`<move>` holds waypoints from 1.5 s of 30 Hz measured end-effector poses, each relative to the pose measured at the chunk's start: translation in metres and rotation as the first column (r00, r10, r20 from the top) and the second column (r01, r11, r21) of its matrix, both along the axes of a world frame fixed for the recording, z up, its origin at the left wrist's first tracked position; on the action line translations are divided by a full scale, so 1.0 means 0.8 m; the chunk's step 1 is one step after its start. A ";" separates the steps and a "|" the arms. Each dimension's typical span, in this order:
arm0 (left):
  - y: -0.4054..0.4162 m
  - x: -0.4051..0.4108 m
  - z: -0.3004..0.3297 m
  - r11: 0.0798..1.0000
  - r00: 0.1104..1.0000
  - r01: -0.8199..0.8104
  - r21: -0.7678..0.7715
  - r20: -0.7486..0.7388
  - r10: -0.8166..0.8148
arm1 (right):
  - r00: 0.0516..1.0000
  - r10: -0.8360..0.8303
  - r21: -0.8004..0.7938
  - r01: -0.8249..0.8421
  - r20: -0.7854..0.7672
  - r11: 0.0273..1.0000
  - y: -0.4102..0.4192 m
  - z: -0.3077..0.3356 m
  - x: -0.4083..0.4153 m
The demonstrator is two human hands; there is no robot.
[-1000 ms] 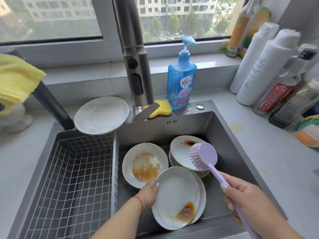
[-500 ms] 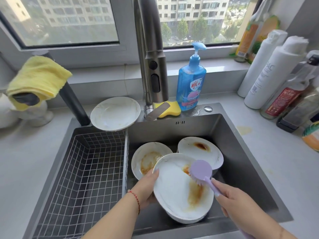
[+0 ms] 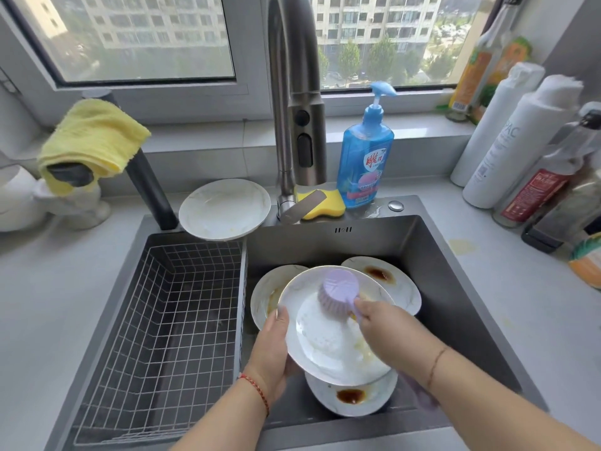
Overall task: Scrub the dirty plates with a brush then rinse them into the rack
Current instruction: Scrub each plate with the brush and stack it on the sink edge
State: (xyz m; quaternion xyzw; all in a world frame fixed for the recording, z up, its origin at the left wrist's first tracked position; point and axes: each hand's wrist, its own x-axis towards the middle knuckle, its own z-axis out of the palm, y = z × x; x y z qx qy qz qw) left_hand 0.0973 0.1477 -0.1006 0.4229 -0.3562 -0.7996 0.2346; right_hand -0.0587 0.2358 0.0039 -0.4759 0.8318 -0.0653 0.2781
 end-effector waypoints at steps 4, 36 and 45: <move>-0.012 0.008 0.004 0.990 0.990 -0.137 -0.033 0.018 0.138 | 0.965 0.234 0.195 -0.209 -0.115 0.958 0.027 0.011 -0.010; -0.002 0.017 0.028 0.984 0.986 -0.134 -0.120 0.079 0.144 | 0.959 0.231 0.228 -0.192 -0.163 0.955 0.011 0.004 -0.010; 0.004 0.014 0.030 0.984 0.987 -0.128 -0.125 0.086 0.139 | 0.964 0.123 0.091 -0.148 0.234 0.985 -0.006 0.018 0.052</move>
